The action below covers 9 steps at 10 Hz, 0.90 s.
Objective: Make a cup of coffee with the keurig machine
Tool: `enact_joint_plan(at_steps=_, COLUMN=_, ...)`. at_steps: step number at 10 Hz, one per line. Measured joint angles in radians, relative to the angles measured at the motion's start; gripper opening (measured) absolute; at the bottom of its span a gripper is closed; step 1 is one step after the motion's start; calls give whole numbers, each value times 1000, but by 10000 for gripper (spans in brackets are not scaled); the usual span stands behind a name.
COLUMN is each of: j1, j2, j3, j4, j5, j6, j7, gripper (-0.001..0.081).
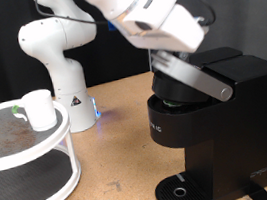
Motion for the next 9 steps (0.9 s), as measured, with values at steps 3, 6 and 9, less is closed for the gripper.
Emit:
enact_joint_plan(at_steps=3, j1=-11, j2=9, j3=-1, j4=-79, j5=-14, j6=101, j7=-70, gripper=0)
enact_joint_plan(at_steps=6, j1=-10, j2=-1, j3=-1, j4=-99, j5=-5, j6=138, j7=-113, gripper=0)
enact_joint_plan(at_steps=9, j1=-7, j2=-18, j3=2, j4=-132, j5=62, j6=200, j7=-193, gripper=0)
